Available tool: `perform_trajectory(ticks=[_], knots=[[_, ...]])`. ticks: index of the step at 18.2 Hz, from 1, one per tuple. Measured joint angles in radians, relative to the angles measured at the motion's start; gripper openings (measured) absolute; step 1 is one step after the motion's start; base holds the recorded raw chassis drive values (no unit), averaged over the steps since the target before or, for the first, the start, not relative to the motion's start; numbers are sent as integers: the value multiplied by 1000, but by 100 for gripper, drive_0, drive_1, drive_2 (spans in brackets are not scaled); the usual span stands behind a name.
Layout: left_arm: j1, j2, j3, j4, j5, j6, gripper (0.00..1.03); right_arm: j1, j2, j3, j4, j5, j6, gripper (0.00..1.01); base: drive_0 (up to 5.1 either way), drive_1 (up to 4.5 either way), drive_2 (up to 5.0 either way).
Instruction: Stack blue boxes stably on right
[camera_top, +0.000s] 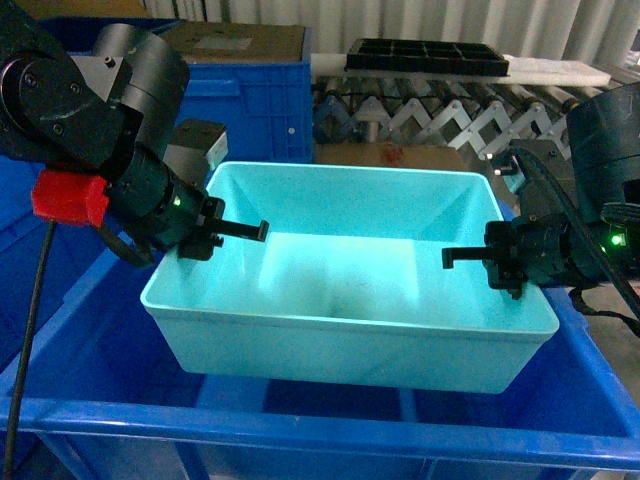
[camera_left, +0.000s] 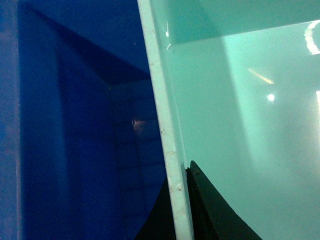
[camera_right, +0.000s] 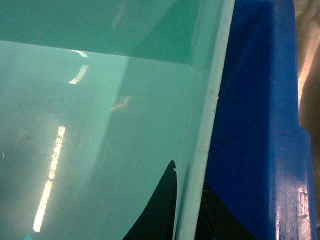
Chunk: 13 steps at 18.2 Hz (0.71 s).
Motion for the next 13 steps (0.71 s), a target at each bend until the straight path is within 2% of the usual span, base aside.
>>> perform_trajectory(ticks=[1, 3, 8, 13], knots=[[-3, 0, -28, 5, -8, -14, 2, 2, 0, -10, 0, 0, -14, 7, 0, 0, 0], [-4, 0, -46, 5, -13, -16, 2, 10, 0, -31, -2, 5, -17, 7, 0, 0, 0], [1, 0, -66, 14, -7, -12, 2, 30, -5, -69, 10, 28, 8, 7, 0, 0, 0], [12, -10, -79, 19, 0, -8, 2, 48, -8, -69, 14, 49, 13, 7, 0, 0, 0]])
